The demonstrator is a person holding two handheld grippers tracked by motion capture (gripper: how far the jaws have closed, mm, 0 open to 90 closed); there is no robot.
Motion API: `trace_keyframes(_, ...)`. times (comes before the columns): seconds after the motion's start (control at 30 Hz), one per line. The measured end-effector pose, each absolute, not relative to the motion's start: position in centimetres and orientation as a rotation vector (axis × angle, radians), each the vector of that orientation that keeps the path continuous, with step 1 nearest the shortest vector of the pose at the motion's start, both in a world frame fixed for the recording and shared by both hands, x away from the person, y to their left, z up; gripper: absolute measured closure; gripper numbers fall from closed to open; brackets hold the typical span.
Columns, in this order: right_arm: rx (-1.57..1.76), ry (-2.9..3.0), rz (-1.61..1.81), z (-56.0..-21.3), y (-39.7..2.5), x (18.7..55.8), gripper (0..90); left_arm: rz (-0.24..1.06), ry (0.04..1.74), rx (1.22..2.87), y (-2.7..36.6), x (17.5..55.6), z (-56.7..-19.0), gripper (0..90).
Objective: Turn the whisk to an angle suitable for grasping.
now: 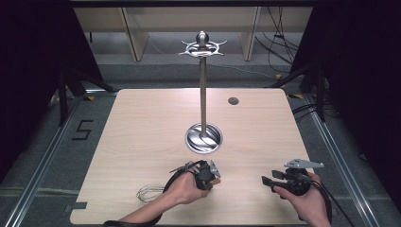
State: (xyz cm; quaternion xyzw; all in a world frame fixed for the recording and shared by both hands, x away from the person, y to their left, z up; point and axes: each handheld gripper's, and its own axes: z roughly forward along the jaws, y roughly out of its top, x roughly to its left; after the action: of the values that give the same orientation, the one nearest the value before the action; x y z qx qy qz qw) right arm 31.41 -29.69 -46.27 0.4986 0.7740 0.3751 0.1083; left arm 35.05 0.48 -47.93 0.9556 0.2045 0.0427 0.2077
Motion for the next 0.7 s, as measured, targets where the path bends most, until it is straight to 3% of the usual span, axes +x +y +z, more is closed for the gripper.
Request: trace_keyframes(0.7, 1.487, 2.292, 1.101, -46.4, -29.7, 31.5, 45.8, 0.225, 0.732, 2.633, 0.3, 39.0, -48.4, 89.2)
